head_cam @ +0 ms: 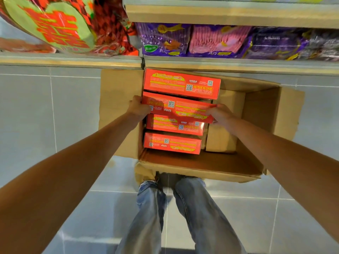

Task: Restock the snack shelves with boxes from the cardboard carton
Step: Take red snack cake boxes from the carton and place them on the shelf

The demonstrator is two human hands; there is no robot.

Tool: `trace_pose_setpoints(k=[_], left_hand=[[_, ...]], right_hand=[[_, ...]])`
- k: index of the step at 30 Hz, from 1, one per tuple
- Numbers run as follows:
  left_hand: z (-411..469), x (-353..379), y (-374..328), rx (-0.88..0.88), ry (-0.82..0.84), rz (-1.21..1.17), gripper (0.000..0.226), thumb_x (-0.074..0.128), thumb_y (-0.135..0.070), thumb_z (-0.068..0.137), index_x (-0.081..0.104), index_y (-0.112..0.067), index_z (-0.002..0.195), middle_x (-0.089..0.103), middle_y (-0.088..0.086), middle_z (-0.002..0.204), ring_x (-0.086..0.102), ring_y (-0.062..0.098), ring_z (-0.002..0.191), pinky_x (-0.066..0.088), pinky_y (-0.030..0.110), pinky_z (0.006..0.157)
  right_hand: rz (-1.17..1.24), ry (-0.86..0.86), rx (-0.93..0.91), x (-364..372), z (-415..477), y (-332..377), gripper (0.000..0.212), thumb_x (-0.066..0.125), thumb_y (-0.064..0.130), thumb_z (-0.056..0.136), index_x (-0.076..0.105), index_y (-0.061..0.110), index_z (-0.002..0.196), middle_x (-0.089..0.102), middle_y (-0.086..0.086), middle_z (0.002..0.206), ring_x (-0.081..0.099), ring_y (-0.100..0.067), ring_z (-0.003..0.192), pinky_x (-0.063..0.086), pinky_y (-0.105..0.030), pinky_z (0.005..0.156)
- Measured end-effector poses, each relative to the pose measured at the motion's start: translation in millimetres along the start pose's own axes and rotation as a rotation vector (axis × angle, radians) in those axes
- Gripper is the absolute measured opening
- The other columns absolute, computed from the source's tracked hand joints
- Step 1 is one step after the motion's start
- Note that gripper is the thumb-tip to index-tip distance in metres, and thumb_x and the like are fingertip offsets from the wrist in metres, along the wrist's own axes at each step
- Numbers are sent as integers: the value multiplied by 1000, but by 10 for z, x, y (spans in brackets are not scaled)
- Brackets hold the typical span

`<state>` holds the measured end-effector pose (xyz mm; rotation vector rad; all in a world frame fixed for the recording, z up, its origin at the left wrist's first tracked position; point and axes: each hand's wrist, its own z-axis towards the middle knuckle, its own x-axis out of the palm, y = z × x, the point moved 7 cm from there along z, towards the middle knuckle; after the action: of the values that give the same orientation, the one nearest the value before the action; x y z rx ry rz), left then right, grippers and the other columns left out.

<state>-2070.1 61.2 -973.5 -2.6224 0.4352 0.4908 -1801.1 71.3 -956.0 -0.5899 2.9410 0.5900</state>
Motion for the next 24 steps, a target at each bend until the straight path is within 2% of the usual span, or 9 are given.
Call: trace_pose_setpoints(k=[1,5,8,11,16,18,20,22,24], left_hand=[[-54,-5,-41,-7,17,-8,83,65,-22,41,52,-1,120,57,15,122,58,29,113,52,36,83],[-411,-26,-289,-3,28,-41,45,51,10,80,33,-1,119,45,8,110,45,15,103,41,28,82],[-539,-102,-401,45,19,-39,37,46,11,85,26,-10,108,43,6,103,42,14,101,40,25,77],[-668,-236,-474,62,8,-41,39,52,8,84,29,-11,110,44,-2,90,43,15,101,38,24,70],[-1171,-371,-810,188,47,-80,63,61,9,81,29,-2,135,49,7,119,46,15,104,42,26,81],[-1399,-481,-968,222,57,-92,58,65,8,77,41,-5,128,54,6,115,52,16,108,46,26,81],[-1594,-643,-1091,263,64,-64,67,76,-8,56,51,-12,118,62,11,119,58,27,112,51,40,89],[-1568,-803,-1124,336,73,-48,82,74,-27,32,55,-23,112,64,10,116,61,27,109,52,49,91],[-1762,-923,-1260,377,96,-28,82,73,-24,32,55,-27,112,65,7,114,61,25,105,54,48,87]], right_hand=[[-1,-7,5,-16,-31,-4,19,57,10,92,52,25,82,60,5,83,58,-13,85,47,-29,80],[-20,-10,-28,-73,-218,47,16,55,12,93,50,25,84,59,5,85,57,-15,91,45,-31,83],[-12,-4,-49,-149,-433,128,9,57,16,93,50,20,98,58,6,87,55,-14,89,46,-33,86],[-36,-44,-73,-268,-609,216,32,56,20,94,44,17,123,58,1,104,56,-17,96,49,-35,90],[-115,-22,-159,-421,-1119,501,19,52,12,94,53,19,111,62,6,96,59,-3,82,45,-14,61],[-204,-38,-186,-478,-1392,664,32,57,4,87,53,17,115,63,0,110,59,-14,102,50,-28,81],[-278,-48,-231,-523,-1645,832,41,66,2,83,54,18,119,63,-3,113,57,-19,112,50,-35,91],[-285,-47,-300,-568,-1996,1015,35,66,0,84,55,11,115,62,-2,103,58,-16,105,50,-25,81],[-267,-15,-341,-606,-2330,1118,27,62,-7,85,53,5,107,55,-1,90,55,-14,93,49,-12,67]])
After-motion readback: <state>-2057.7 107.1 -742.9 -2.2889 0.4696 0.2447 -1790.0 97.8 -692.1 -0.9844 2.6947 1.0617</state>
